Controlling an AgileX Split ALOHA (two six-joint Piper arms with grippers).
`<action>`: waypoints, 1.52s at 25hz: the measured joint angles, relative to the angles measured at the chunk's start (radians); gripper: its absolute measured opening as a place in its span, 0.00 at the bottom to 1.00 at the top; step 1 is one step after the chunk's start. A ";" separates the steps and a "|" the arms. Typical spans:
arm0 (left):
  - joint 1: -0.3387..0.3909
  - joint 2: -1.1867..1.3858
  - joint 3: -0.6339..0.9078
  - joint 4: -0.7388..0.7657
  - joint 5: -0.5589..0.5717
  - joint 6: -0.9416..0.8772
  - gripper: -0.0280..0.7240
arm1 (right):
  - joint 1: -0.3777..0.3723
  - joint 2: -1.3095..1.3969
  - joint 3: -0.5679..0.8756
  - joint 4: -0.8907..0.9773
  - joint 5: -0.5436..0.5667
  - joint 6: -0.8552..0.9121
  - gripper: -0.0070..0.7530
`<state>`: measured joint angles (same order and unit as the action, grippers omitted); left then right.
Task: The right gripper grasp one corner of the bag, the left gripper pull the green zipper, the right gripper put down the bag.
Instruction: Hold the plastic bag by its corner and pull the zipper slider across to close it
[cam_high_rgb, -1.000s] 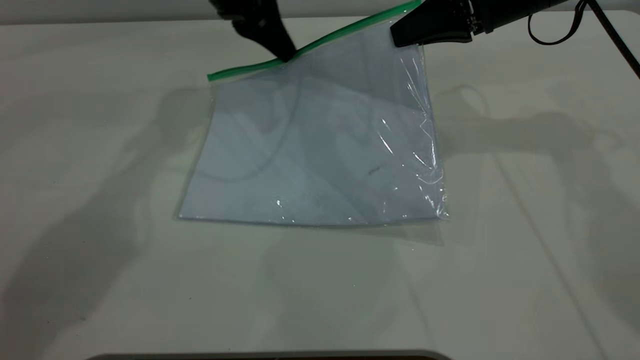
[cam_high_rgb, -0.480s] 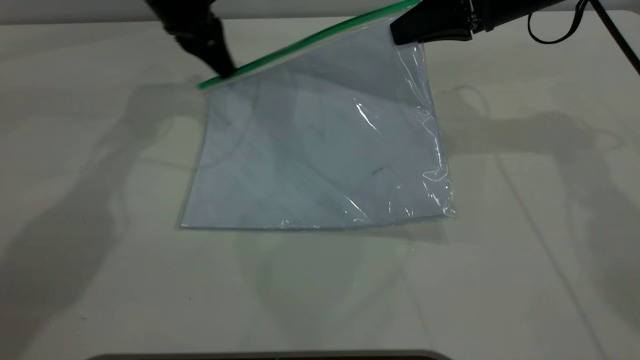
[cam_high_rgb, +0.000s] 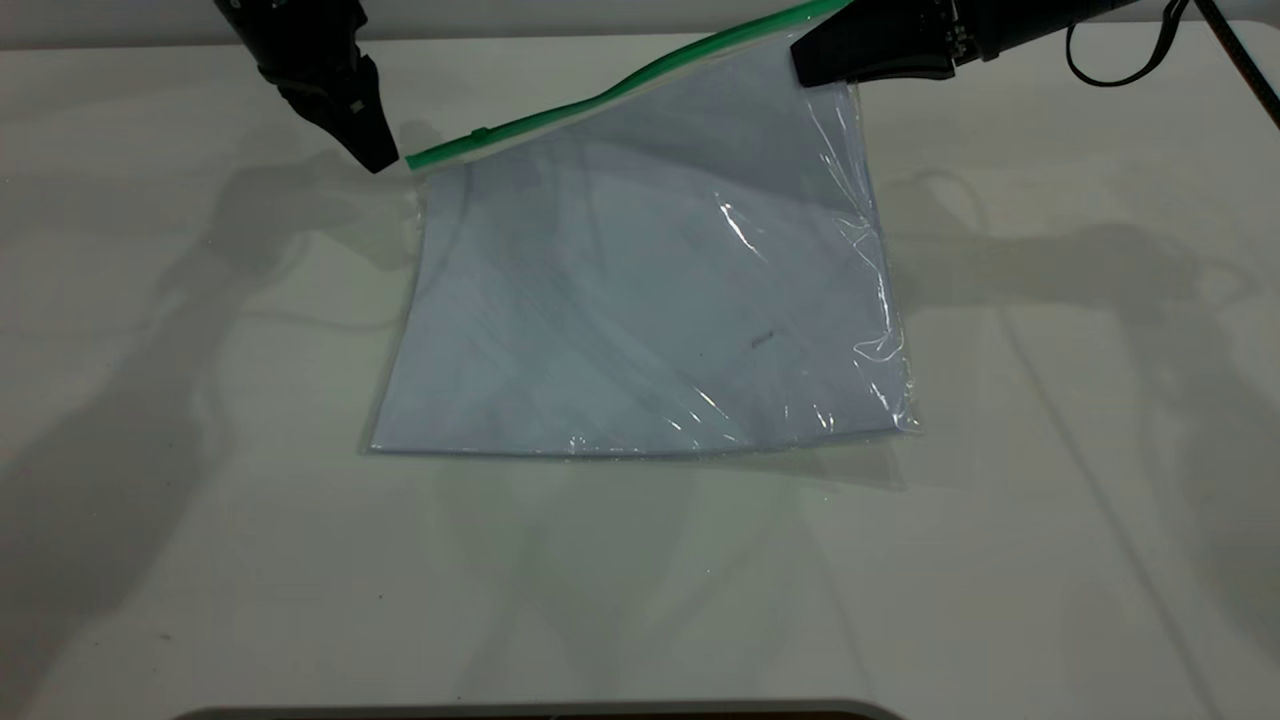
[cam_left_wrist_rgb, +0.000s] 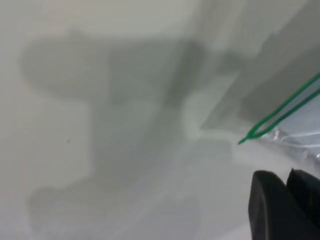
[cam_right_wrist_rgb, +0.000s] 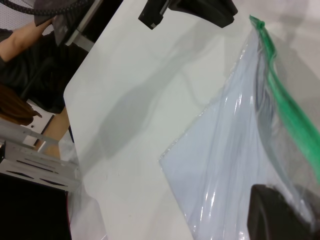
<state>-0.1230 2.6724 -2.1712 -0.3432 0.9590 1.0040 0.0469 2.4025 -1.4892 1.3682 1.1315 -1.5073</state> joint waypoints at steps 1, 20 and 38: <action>0.000 -0.001 0.000 -0.016 0.000 -0.001 0.18 | 0.000 0.000 0.000 0.000 0.000 0.000 0.05; -0.058 -0.002 0.000 -0.255 -0.014 0.149 0.54 | 0.000 0.000 0.000 -0.001 0.001 0.000 0.05; -0.058 0.028 0.000 -0.274 -0.056 0.152 0.51 | 0.000 0.000 0.000 -0.012 0.001 -0.001 0.05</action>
<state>-0.1812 2.7009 -2.1711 -0.6175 0.9027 1.1564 0.0469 2.4025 -1.4892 1.3561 1.1327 -1.5080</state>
